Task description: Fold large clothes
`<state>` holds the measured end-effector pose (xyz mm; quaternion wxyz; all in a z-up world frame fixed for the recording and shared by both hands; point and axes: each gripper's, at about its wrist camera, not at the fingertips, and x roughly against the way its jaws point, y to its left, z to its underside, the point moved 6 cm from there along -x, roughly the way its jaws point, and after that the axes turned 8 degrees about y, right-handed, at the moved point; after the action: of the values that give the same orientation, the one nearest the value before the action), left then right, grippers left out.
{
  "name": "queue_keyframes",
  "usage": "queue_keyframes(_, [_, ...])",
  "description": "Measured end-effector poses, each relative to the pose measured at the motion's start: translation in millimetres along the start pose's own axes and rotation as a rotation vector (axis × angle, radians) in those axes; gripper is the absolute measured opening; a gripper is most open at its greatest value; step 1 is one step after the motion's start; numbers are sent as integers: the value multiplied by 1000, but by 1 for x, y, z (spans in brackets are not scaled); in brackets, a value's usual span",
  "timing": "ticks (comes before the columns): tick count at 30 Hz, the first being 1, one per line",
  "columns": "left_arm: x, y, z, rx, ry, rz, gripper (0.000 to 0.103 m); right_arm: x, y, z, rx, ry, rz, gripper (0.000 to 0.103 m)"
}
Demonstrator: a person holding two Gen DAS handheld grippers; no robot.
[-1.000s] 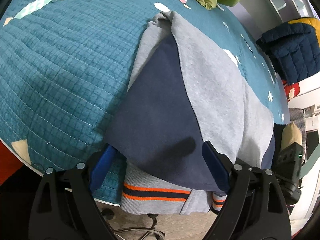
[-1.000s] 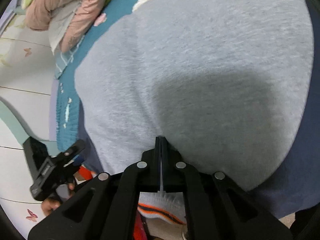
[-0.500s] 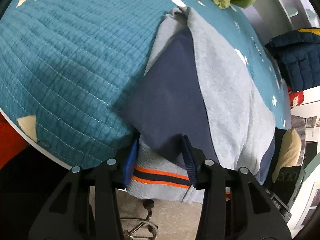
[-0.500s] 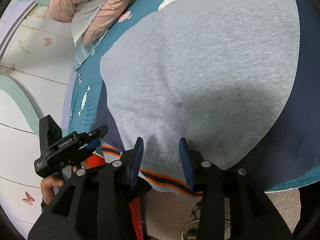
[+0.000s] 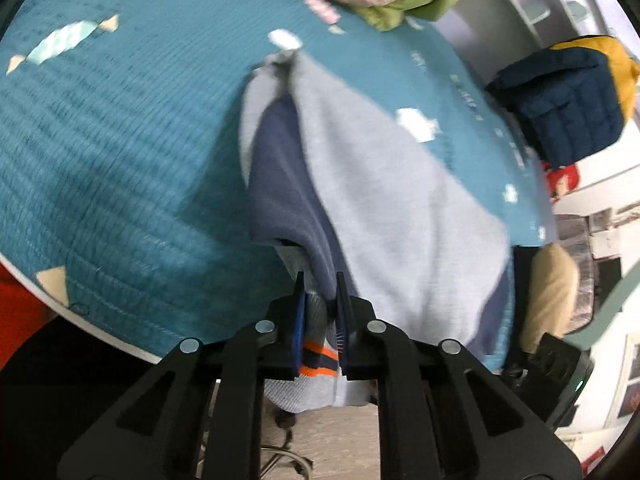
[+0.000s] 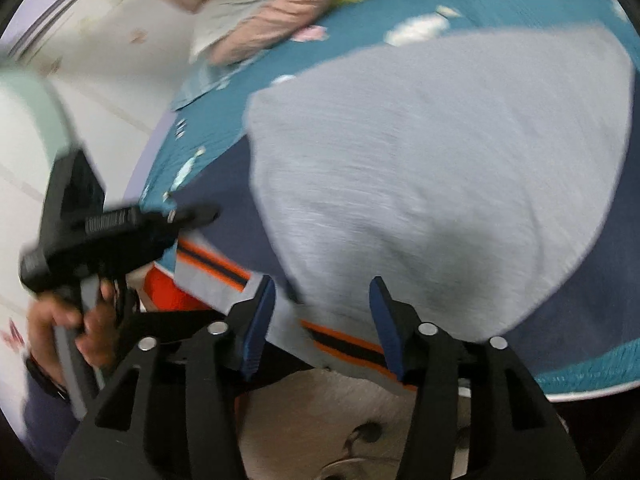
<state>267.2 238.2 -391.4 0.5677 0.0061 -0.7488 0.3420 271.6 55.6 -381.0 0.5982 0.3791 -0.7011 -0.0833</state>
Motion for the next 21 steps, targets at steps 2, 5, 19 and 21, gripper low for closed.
queue_keyframes(2, [5, -12, -1, -14, -2, 31, 12, 1, 22, 1, 87, -24, -11, 55])
queue_keyframes(5, [8, -26, -4, -36, 7, 54, 12, -2, 49, 0, 181, -56, -21, 64])
queue_keyframes(19, [2, -52, -18, -73, 31, 59, 12, -50, 68, -35, 296, -162, 121, 71])
queue_keyframes(21, [0, -56, -19, -85, 42, 59, 11, -49, 65, -40, 287, -162, 114, 57])
